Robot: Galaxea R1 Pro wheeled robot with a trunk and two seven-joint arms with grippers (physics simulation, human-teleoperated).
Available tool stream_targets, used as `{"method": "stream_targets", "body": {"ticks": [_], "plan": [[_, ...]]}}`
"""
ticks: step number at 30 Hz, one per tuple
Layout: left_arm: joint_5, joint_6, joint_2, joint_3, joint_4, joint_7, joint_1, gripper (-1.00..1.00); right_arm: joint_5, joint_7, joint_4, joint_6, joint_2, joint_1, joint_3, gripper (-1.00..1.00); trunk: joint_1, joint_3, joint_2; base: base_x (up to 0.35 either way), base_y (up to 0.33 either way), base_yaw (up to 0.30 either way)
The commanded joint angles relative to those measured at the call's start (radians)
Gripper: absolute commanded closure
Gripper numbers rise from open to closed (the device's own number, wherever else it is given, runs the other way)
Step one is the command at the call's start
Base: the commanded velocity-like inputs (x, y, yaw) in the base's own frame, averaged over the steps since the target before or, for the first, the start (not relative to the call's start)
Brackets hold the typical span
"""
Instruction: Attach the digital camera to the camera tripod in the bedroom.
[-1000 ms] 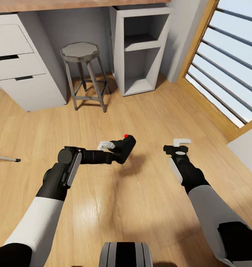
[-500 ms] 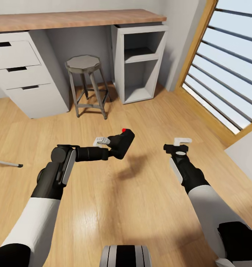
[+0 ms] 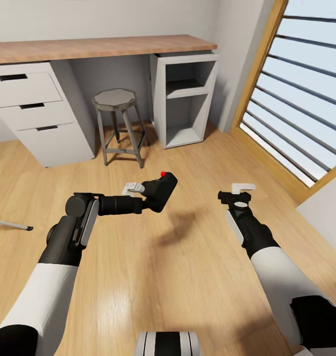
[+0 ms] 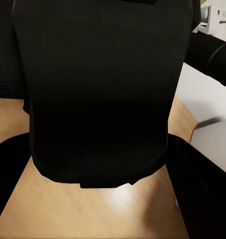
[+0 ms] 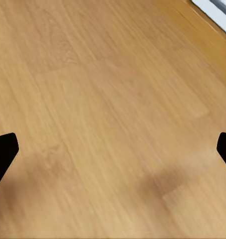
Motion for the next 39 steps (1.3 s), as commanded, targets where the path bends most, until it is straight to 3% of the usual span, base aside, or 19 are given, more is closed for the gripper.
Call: {"method": "stream_targets", "body": {"ticks": [1,39], "plan": [[0.004,0.008,0.000,-0.001,-0.002,0.000,-0.001,1.00,-0.007,-0.009,-0.001,0.006,-0.002,0.000,0.007,-1.00,-0.001,0.003,0.000,0.000,0.000,0.000],[0.003,0.008,0.000,0.000,-0.002,0.001,0.000,1.00,-0.006,-0.009,-0.001,0.006,-0.002,0.000,0.007,-1.00,-0.018,0.150,0.009,0.000,0.000,0.000]]}}
